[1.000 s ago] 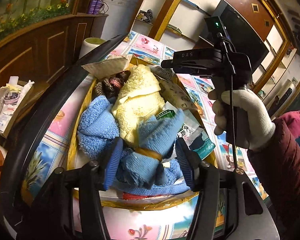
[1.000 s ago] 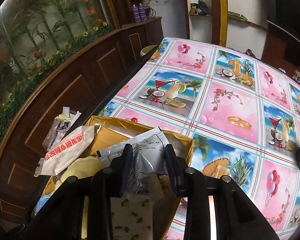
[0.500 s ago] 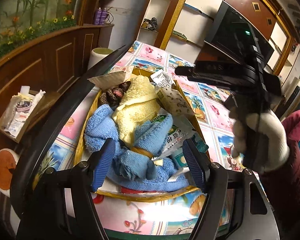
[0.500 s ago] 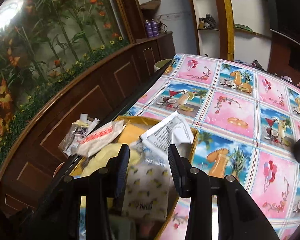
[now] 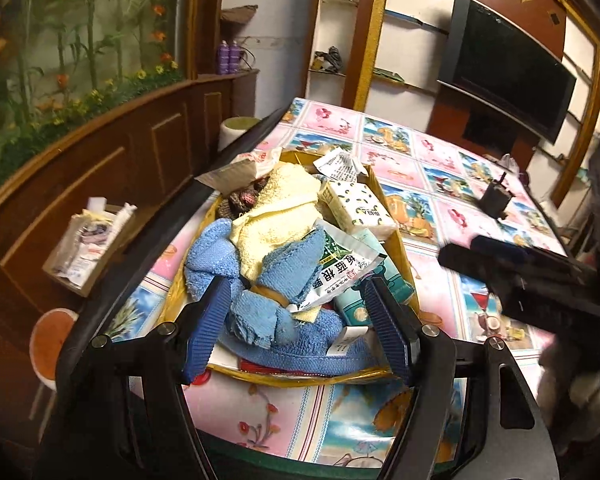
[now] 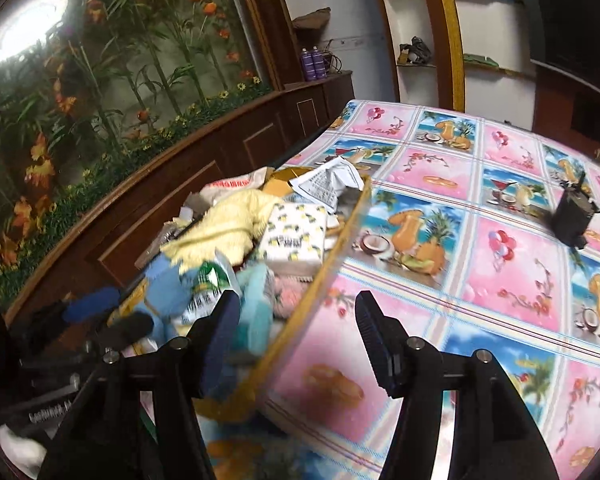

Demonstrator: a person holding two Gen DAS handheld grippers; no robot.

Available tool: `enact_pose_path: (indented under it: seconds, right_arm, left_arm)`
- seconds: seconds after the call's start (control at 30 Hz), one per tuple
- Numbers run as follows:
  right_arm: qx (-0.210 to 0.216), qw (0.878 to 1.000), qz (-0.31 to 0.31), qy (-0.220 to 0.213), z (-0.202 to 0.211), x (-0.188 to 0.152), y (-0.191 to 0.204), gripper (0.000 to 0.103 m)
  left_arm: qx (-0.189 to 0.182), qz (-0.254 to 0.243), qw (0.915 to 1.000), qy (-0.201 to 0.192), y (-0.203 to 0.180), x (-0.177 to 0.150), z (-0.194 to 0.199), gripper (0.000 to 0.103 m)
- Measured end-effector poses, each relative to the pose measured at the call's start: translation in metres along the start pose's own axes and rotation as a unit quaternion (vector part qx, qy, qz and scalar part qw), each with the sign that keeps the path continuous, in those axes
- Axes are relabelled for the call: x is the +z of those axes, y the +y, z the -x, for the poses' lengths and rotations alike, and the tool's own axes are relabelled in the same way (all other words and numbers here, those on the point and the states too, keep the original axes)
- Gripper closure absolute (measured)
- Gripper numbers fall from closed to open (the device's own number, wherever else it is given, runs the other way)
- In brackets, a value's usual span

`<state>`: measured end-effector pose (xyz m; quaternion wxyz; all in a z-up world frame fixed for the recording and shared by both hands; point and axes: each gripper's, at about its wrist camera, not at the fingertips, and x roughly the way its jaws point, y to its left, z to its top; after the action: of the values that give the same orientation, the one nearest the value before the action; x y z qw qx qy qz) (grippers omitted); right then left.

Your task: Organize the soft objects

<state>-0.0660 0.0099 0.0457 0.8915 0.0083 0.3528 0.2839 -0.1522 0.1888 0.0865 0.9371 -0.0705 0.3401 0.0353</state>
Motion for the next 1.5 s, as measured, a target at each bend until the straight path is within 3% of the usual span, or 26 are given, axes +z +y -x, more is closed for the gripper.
enact_pose_path:
  seconds: [0.23, 0.6, 0.97, 1.5]
  right_arm:
    - [-0.015, 0.999, 0.051, -0.009, 0.021, -0.025, 0.002, 0.041]
    - [-0.011, 0.997, 0.072, -0.016, 0.037, -0.053, -0.007, 0.038]
    - [-0.011, 0.999, 0.049, -0.015, 0.042, -0.073, -0.027, 0.037]
    - [-0.009, 0.999, 0.044, -0.015, 0.047, -0.083, -0.029, 0.037]
  left_arm:
    - [0.027, -0.020, 0.9993, -0.014, -0.022, -0.004, 0.011, 0.032]
    - [0.050, -0.059, 0.9968, -0.019, -0.066, -0.012, 0.015, 0.032]
    - [0.069, -0.084, 0.9940, -0.010, -0.088, -0.023, 0.007, 0.032]
    - [0.075, -0.090, 0.9931, -0.009, -0.091, -0.029, 0.009, 0.032]
